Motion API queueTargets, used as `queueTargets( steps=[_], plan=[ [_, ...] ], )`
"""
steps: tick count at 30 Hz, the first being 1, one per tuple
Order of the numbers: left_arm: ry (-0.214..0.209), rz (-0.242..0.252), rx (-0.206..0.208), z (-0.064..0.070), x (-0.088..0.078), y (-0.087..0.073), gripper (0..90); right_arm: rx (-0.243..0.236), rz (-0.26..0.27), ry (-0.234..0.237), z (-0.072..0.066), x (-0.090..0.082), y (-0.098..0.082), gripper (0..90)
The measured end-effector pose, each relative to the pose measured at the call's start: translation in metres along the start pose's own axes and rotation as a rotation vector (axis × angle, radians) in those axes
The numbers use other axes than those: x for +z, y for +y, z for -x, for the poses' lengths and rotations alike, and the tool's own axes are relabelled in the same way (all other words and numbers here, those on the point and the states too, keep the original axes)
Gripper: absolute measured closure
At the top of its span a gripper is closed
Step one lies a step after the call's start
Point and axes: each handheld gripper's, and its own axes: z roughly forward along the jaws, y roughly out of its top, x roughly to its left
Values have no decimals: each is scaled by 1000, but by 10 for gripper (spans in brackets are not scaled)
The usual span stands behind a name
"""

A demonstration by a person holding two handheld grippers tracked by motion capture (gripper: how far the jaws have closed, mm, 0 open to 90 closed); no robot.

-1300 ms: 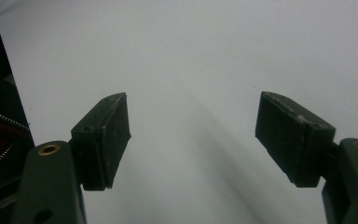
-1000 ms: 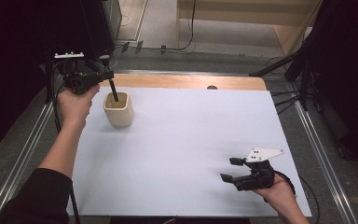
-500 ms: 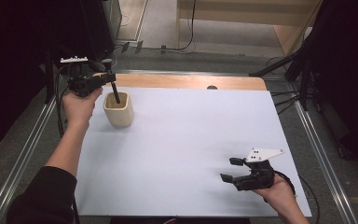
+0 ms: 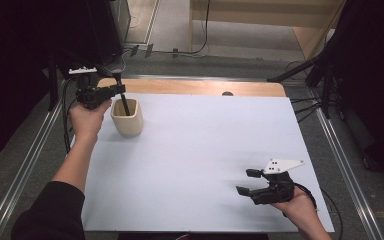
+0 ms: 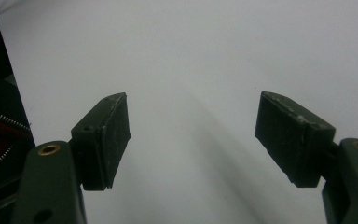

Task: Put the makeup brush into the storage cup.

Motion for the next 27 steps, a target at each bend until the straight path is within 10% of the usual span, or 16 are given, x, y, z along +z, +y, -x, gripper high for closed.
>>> queueTargets(
  steps=[18, 22, 27],
  plan=[
    [-9, -49, 9, 0, 0, -5, 753, 1, 1, 1, 0, 0, 0, 273],
    [-53, -23, 14, -2, -2, -5, 360, -4, 4, 2, 0, 0, 0, 276],
    [-25, -67, 31, -1, -6, -4, 221, -5, 3, 0, -1, 0, 0, 276]
  ],
)
